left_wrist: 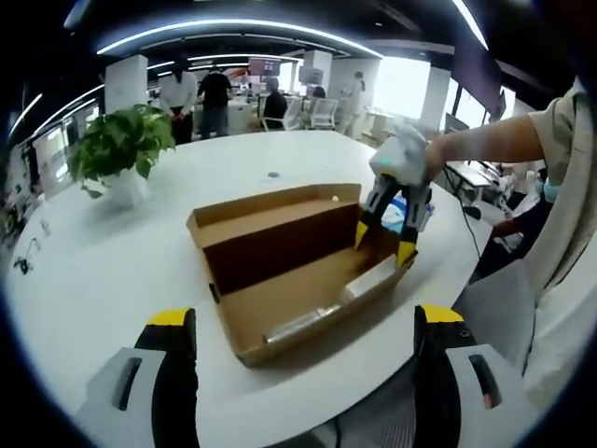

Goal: Operate the shoe box by opening the lid, removing the specified soft item, and placing it in the target area until the item is outside and the box remains undamaged.

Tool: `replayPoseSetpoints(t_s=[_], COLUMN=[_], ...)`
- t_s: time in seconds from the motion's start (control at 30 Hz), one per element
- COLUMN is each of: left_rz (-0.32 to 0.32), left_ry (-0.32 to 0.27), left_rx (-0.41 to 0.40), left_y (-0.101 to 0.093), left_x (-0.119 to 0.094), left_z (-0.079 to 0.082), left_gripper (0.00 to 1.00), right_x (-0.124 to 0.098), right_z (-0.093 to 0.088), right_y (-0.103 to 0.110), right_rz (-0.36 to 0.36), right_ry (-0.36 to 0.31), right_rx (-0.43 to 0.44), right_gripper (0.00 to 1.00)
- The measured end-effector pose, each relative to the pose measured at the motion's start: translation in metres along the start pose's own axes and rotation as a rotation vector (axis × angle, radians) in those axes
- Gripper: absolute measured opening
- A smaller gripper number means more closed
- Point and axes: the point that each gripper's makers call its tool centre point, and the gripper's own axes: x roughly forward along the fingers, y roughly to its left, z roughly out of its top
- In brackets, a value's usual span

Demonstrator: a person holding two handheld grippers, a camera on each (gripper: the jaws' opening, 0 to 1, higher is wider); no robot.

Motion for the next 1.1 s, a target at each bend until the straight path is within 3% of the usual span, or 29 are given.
replayPoseSetpoints(t_s=[0.13, 0.4, 0.73, 1.1], left_rz=[0.003, 0.006, 0.006, 0.004], left_ry=[-0.002, -0.010, -0.016, -0.077], left_rx=[-0.003, -0.006, 0.001, 0.020], left_y=[0.000, 0.000, 0.002, 0.001], left_x=[-0.002, -0.004, -0.005, -0.008], left_z=[-0.001, 0.000, 0.004, 0.010], left_gripper=[0.99, 1.00, 1.00, 1.00], right_x=[-0.001, -0.008, 0.005, 0.009], right_z=[-0.004, -0.009, 0.005, 0.008], right_y=[-0.002, -0.010, 0.006, 0.009], right_rz=[-0.014, -0.046, -0.025, -0.058], right_ry=[0.031, 0.037, -0.027, -0.061], right_rx=[-0.051, -0.029, -0.039, -0.053], right_gripper=[0.42, 0.42, 0.31, 0.17])
